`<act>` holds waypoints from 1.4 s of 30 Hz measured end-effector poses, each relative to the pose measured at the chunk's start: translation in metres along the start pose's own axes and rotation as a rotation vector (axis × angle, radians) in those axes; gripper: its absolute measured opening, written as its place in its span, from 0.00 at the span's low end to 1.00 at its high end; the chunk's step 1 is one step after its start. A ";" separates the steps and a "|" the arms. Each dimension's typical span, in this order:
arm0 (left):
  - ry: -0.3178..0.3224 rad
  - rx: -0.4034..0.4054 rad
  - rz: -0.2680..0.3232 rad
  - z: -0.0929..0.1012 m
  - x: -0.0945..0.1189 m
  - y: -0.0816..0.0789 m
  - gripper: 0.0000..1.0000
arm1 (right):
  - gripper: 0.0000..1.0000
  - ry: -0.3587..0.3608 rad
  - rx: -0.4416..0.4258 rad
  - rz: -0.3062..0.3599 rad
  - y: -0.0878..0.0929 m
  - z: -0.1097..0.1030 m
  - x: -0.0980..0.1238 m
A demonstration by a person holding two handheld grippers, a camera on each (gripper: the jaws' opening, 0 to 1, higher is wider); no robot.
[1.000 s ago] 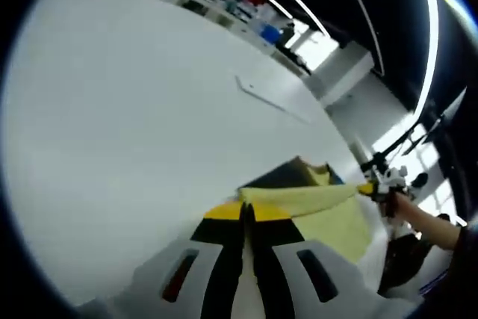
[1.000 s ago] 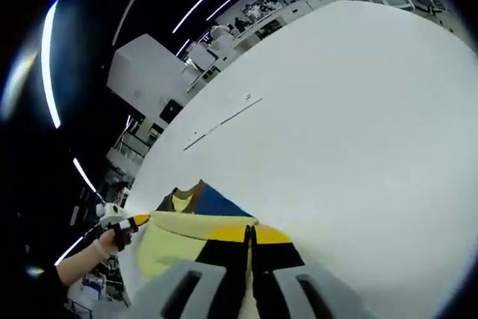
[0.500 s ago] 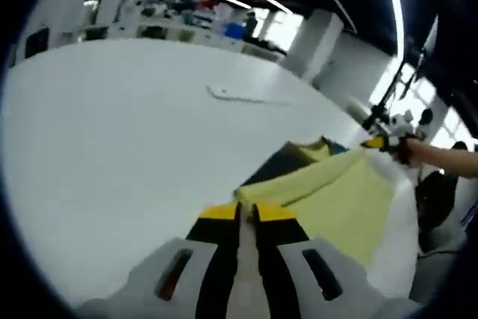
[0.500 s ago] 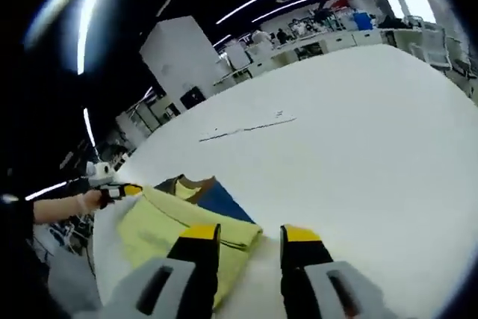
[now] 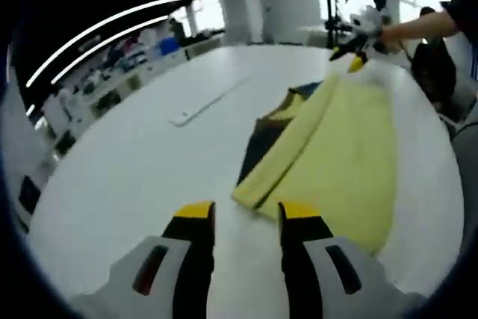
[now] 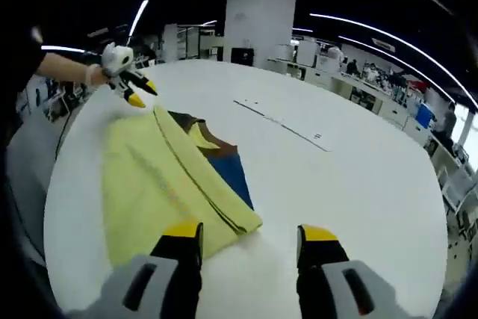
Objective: Fold the garment on the visible template until the final outline fits inside the template.
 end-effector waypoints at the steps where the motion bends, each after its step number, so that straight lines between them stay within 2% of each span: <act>1: -0.005 -0.035 -0.020 -0.001 -0.001 -0.001 0.29 | 0.47 0.009 0.026 0.002 -0.001 0.000 -0.001; 2: -0.011 -0.108 -0.050 -0.002 -0.002 -0.003 0.28 | 0.46 0.017 0.060 0.000 -0.001 0.001 -0.002; 4: -0.014 -0.199 -0.092 -0.003 -0.005 -0.004 0.25 | 0.42 0.042 0.176 -0.018 -0.001 0.002 -0.004; 5: -0.018 -0.247 -0.112 -0.003 -0.006 -0.004 0.25 | 0.41 0.038 0.204 -0.018 -0.001 0.000 -0.005; 6: -0.017 -0.282 -0.124 -0.003 -0.007 -0.005 0.25 | 0.41 0.026 0.219 -0.012 -0.002 -0.002 -0.006; 9: -0.007 -0.375 -0.173 -0.003 -0.015 -0.003 0.24 | 0.40 0.035 0.347 -0.024 -0.002 -0.006 -0.009; 11: 0.003 -0.416 -0.192 0.000 -0.020 -0.002 0.21 | 0.37 0.037 0.374 -0.027 -0.001 -0.008 -0.011; 15: -0.006 -0.465 -0.210 0.000 -0.027 -0.003 0.18 | 0.36 0.043 0.432 -0.029 0.001 -0.010 -0.015; 21: 0.006 -0.506 -0.224 -0.002 -0.034 -0.003 0.14 | 0.24 0.102 0.547 -0.021 0.002 -0.007 -0.024; 25: 0.009 -0.510 -0.230 -0.001 -0.036 -0.002 0.13 | 0.20 0.069 0.564 -0.027 0.006 -0.011 -0.029; 27: 0.009 -0.523 -0.234 0.000 -0.035 -0.002 0.12 | 0.17 0.091 0.639 -0.031 0.006 -0.011 -0.029; 33: 0.001 -0.556 -0.247 0.001 -0.035 -0.001 0.12 | 0.07 0.101 0.655 -0.029 0.005 -0.012 -0.031; 35: 0.002 -0.569 -0.253 0.001 -0.035 -0.001 0.11 | 0.02 0.093 0.629 -0.020 0.003 -0.013 -0.031; 39: -0.006 -0.574 -0.255 0.000 -0.034 -0.002 0.10 | 0.00 0.113 0.612 -0.016 0.001 -0.013 -0.031; 42: -0.001 -0.567 -0.254 -0.001 -0.030 -0.002 0.02 | 0.00 0.118 0.619 -0.013 0.000 -0.012 -0.030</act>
Point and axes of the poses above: the point that each gripper's makers call its tool centre point, and the gripper's own axes: x roughly backward along the fingers, z roughly to its right, y roughly out of its underside, the point moved 9 cm from there along x, roughly backward along the fingers, and after that the axes turned 10 degrees about y, right-handed, at the moved point
